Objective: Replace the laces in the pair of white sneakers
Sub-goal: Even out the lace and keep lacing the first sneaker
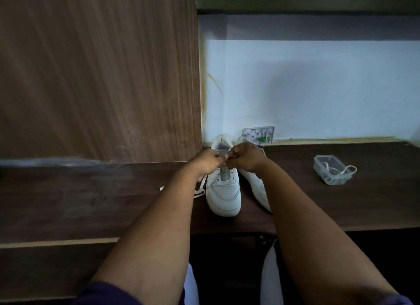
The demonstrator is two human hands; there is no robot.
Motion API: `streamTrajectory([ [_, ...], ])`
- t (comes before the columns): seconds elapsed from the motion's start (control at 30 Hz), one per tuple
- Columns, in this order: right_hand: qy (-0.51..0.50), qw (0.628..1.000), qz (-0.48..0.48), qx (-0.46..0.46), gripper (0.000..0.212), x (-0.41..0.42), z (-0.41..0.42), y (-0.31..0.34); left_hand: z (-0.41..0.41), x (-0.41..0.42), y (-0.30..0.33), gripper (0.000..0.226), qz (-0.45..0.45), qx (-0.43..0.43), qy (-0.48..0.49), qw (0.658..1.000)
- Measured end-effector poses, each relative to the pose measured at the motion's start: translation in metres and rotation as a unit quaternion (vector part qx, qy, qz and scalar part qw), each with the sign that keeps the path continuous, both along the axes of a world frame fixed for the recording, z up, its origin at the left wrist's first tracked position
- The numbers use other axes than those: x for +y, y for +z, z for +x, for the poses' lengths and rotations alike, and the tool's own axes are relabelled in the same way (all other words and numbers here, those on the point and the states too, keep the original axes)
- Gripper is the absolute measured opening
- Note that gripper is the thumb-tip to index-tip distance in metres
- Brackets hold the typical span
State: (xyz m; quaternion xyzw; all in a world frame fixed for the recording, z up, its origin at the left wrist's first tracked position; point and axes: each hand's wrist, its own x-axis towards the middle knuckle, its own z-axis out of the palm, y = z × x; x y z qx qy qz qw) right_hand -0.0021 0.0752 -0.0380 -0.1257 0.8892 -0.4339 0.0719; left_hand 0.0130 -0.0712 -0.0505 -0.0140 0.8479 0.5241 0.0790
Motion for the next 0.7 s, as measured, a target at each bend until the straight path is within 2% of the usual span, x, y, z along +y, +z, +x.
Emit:
streamTrajectory([
  [0.1, 0.016, 0.982, -0.131, -0.132, 0.010, 0.012, 0.001, -0.013, -0.002, 0.001, -0.006, 0.005, -0.009, -0.028, -0.007, 1.000],
  [0.17, 0.025, 0.972, -0.152, -0.178, 0.005, 0.018, 0.001, -0.016, -0.002, 0.003, -0.011, 0.004, -0.039, -0.023, 0.009, 0.999],
  [0.3, -0.018, 0.970, -0.165, -0.180, 0.004, 0.011, 0.000, -0.019, -0.009, 0.007, -0.016, 0.017, -0.158, 0.018, 0.064, 0.985],
  [0.37, -0.072, 0.988, -0.089, -0.103, 0.011, 0.006, -0.006, -0.025, -0.012, 0.011, -0.021, 0.024, -0.223, 0.021, 0.079, 0.971],
  [0.4, -0.087, 0.996, -0.004, -0.036, 0.020, 0.006, -0.010, -0.028, -0.012, 0.013, -0.023, 0.024, -0.248, 0.022, 0.079, 0.965],
  [0.47, -0.093, 0.980, 0.163, 0.074, 0.031, 0.003, -0.010, -0.030, -0.013, 0.015, -0.029, 0.022, -0.281, 0.017, 0.072, 0.957],
  [0.5, -0.085, 0.971, 0.201, 0.101, 0.036, 0.000, -0.009, -0.029, -0.013, 0.015, -0.030, 0.023, -0.287, 0.015, 0.067, 0.955],
  [0.57, -0.062, 0.967, 0.232, 0.084, 0.045, -0.006, -0.004, -0.024, -0.014, 0.014, -0.031, 0.028, -0.299, 0.014, 0.061, 0.952],
  [0.7, -0.078, 0.978, 0.190, 0.027, 0.026, -0.007, -0.006, -0.022, -0.010, 0.008, -0.035, 0.023, -0.298, 0.026, 0.054, 0.953],
])
